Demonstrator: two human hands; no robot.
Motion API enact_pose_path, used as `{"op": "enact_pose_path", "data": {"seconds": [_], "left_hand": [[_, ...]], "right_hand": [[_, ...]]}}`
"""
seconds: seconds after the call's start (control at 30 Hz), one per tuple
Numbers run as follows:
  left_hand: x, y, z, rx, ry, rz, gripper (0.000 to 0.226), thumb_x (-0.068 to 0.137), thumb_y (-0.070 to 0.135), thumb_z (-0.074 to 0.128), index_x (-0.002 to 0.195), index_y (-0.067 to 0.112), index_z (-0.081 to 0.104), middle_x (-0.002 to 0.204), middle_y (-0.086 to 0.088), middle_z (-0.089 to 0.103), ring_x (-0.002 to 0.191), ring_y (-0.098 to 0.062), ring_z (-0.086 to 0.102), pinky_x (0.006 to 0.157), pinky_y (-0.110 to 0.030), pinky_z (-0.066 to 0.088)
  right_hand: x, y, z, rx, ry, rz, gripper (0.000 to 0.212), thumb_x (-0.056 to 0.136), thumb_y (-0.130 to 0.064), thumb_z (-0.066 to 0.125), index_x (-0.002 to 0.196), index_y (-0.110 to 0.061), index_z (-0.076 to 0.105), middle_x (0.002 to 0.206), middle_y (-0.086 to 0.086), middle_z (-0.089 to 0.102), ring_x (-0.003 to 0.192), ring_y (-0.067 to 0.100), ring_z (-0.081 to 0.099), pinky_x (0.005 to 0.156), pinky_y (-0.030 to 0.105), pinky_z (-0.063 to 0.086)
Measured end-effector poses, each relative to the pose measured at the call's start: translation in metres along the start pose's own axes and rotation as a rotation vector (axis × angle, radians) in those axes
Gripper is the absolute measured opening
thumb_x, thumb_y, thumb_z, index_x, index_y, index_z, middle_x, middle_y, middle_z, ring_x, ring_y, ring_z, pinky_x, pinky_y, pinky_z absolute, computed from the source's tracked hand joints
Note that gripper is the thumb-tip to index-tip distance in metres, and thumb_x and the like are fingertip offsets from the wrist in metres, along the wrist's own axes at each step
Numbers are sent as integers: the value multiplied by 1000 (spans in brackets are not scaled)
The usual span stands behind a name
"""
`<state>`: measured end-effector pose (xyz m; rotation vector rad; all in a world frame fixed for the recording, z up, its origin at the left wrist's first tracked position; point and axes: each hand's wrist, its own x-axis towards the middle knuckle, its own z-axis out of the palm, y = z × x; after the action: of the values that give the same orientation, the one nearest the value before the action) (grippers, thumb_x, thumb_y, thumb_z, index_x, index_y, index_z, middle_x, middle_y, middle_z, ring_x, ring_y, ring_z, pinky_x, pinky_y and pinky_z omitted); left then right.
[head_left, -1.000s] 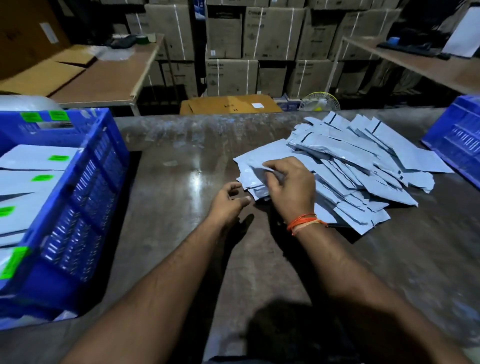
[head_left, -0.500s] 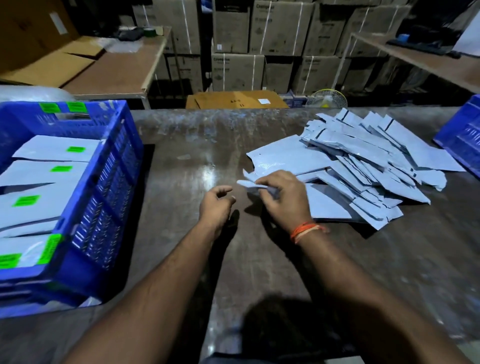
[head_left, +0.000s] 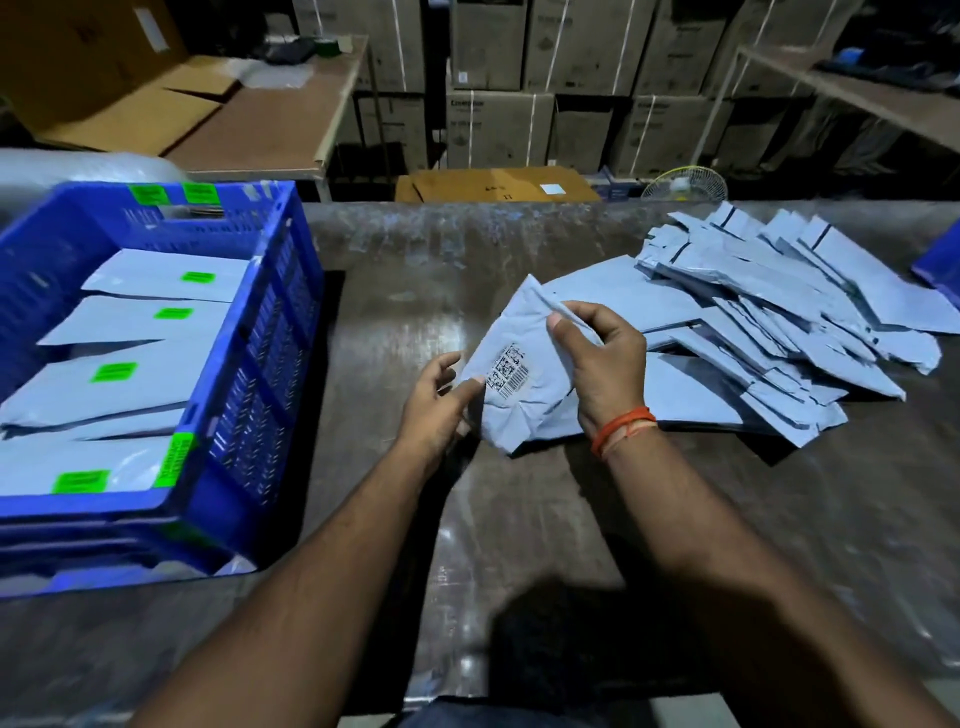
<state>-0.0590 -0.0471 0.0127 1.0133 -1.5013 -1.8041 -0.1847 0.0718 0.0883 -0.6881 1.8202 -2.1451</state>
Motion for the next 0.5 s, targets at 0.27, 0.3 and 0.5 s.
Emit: {"op": "enact_pose_path", "data": {"seconds": [0.27, 0.3, 0.5], "left_hand": [[-21, -10, -19, -47, -25, -14, 45, 90, -3, 69, 133, 5, 56, 100, -16, 57, 66, -7, 65, 58, -20, 54], [-22, -13, -19, -58, -19, -9, 45, 90, -4, 69, 132, 6, 56, 98, -16, 59, 67, -10, 66, 59, -22, 55], [-32, -43, -2, 101, -23, 95, 33, 77, 28, 78, 108, 36, 69, 93, 1, 71, 91, -24, 71, 87, -55, 58]], "right_hand": [[-22, 49, -33, 15, 286, 229, 5, 82, -13, 77, 82, -15, 73, 81, 4, 72, 73, 17, 65, 75, 40, 58], [-27, 54, -41, -31, 299, 227, 5, 82, -14, 77, 81, -15, 72, 78, 3, 71, 70, 16, 63, 72, 38, 58], [-51, 81, -96, -308, 300, 207, 12, 86, -11, 71, 94, -19, 66, 74, 4, 67, 63, 13, 62, 66, 31, 52]]}}
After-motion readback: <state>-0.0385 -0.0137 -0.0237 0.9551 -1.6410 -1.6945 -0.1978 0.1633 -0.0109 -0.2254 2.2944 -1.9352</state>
